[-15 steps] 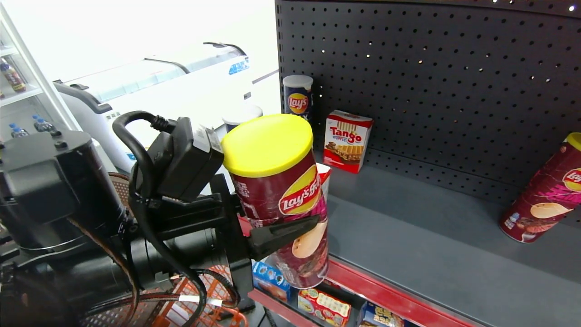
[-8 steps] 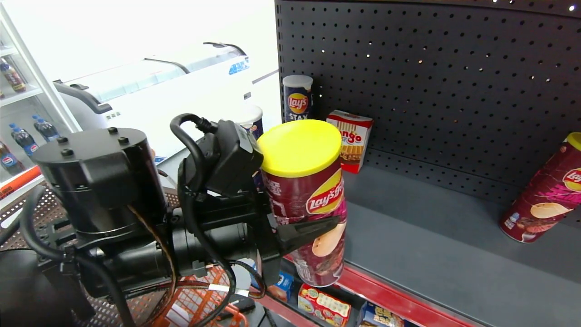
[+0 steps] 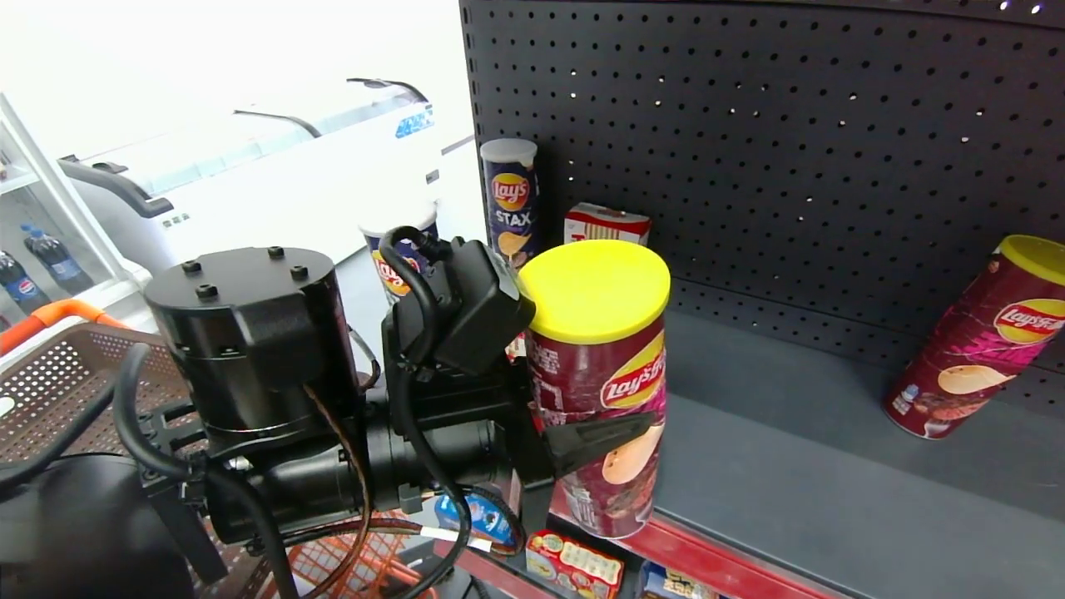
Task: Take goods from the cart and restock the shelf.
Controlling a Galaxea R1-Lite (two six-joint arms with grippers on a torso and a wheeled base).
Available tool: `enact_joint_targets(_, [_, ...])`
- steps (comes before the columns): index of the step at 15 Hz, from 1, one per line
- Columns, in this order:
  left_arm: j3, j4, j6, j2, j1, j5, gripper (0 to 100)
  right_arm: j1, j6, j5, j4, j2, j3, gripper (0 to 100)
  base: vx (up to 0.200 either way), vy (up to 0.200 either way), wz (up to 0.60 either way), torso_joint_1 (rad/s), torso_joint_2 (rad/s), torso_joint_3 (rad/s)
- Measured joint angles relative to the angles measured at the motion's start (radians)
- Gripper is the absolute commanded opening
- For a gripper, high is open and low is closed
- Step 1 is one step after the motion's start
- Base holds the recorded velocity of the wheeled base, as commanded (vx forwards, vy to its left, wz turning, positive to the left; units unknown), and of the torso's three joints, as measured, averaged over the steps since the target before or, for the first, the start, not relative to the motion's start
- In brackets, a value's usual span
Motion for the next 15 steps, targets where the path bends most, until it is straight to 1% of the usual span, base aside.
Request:
enact_joint_targets(11, [-0.007, 0.003, 0.0, 0.013, 0.008, 0.0, 0, 0.0, 0.0, 0.0, -0.001, 0.0, 0.0, 100, 0.0, 0.0, 0.0, 0.0, 0.0, 0.0])
enact_joint_targets(15, [-0.005, 0.002, 0.0, 0.013, 0.008, 0.0, 0, 0.0, 0.0, 0.0, 0.0, 0.0, 0.0, 100, 0.0, 0.0, -0.6, 0.002, 0.0, 0.0])
